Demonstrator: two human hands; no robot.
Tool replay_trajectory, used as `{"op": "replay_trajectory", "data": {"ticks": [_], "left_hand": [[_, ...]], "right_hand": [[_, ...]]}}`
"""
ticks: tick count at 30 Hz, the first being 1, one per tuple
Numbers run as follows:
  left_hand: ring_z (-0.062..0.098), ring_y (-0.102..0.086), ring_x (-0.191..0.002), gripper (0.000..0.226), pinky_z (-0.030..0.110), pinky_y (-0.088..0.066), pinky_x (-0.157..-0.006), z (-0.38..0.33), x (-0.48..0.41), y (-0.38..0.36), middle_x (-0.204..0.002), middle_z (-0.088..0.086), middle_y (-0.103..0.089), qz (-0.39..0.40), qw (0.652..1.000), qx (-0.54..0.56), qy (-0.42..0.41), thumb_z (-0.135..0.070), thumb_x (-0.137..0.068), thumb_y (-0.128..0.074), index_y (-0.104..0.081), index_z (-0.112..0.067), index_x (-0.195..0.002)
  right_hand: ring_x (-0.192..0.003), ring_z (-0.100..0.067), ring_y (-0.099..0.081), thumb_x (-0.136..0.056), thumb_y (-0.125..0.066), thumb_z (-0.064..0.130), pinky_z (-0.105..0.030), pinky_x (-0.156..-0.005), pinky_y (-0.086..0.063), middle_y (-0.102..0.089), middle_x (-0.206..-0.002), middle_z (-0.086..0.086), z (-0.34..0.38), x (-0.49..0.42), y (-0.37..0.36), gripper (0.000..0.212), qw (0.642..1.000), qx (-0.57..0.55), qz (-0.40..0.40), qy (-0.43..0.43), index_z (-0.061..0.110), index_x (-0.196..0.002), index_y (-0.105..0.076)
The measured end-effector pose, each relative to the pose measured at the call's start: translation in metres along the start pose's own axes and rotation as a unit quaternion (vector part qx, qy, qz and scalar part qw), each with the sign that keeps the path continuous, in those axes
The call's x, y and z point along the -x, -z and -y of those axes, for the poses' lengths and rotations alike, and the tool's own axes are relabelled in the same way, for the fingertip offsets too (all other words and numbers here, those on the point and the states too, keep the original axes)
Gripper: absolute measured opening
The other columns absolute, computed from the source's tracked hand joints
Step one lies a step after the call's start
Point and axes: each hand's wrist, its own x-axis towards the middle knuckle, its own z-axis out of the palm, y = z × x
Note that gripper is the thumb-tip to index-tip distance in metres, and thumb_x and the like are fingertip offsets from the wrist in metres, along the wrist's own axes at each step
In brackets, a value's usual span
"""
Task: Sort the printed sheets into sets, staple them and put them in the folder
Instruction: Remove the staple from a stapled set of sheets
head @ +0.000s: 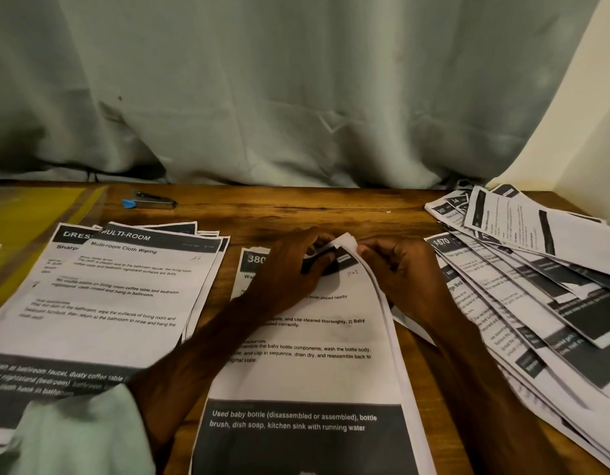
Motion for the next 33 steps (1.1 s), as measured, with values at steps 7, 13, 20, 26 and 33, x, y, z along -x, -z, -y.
{"op": "replay_trajectory", "data": {"ticks": [7,13,20,26,33], "left_hand": [[-0.005,-0.054,-0.099,0.024,-0.002,-0.029,-0.089,-0.003,0.0,0.003,-0.115,-0.007,-0.07,-0.019,0.999,0.015,-0.038,-0.026,-0.098,-0.068,-0.067,-0.02,-0.121],[-0.005,-0.055,-0.102,0.017,-0.003,-0.031,-0.094,-0.002,0.002,0.004,-0.11,0.0,-0.074,-0.077,0.993,0.011,-0.092,-0.01,-0.091,-0.075,-0.071,-0.008,-0.107],[0.006,-0.063,-0.114,0.01,0.013,-0.046,-0.1,0.009,0.001,0.002,-0.117,0.004,-0.074,-0.072,0.987,0.016,-0.14,-0.002,-0.086,-0.075,-0.07,-0.009,-0.092],[0.003,-0.063,-0.107,0.014,0.029,-0.054,-0.096,0.013,0.003,0.001,-0.111,-0.002,-0.074,-0.091,0.988,0.003,-0.128,-0.018,-0.09,-0.071,-0.073,-0.014,-0.102],[0.009,-0.071,-0.103,0.021,0.045,-0.059,-0.09,0.01,0.005,0.0,-0.11,-0.007,-0.075,-0.088,0.992,0.037,-0.085,-0.035,-0.093,-0.065,-0.07,-0.018,-0.106]], "right_hand": [[-0.07,-0.015,-0.076,-0.091,-0.072,0.019,-0.026,-0.051,-0.057,-0.078,-0.083,0.001,-0.001,-0.004,0.004,0.01,0.989,-0.111,-0.026,-0.089,0.012,-0.096,-0.076],[-0.062,-0.015,-0.073,-0.09,-0.073,0.017,-0.021,-0.047,-0.053,-0.078,-0.079,-0.006,0.005,-0.003,0.006,0.012,0.977,-0.174,-0.019,-0.126,0.006,-0.094,-0.077],[-0.078,-0.017,-0.076,-0.095,-0.066,0.014,-0.025,-0.059,-0.059,-0.079,-0.09,-0.006,-0.003,-0.005,0.01,0.012,0.965,-0.188,-0.03,-0.179,0.009,-0.101,-0.074],[-0.081,-0.013,-0.076,-0.091,-0.07,0.008,-0.024,-0.061,-0.059,-0.077,-0.093,0.002,-0.009,-0.008,0.01,0.023,0.955,-0.192,-0.054,-0.221,0.018,-0.112,-0.069],[-0.09,-0.021,-0.074,-0.089,-0.07,0.003,-0.031,-0.067,-0.062,-0.074,-0.096,-0.004,-0.009,-0.009,0.01,0.024,0.963,-0.173,-0.062,-0.197,0.02,-0.105,-0.066]]}}
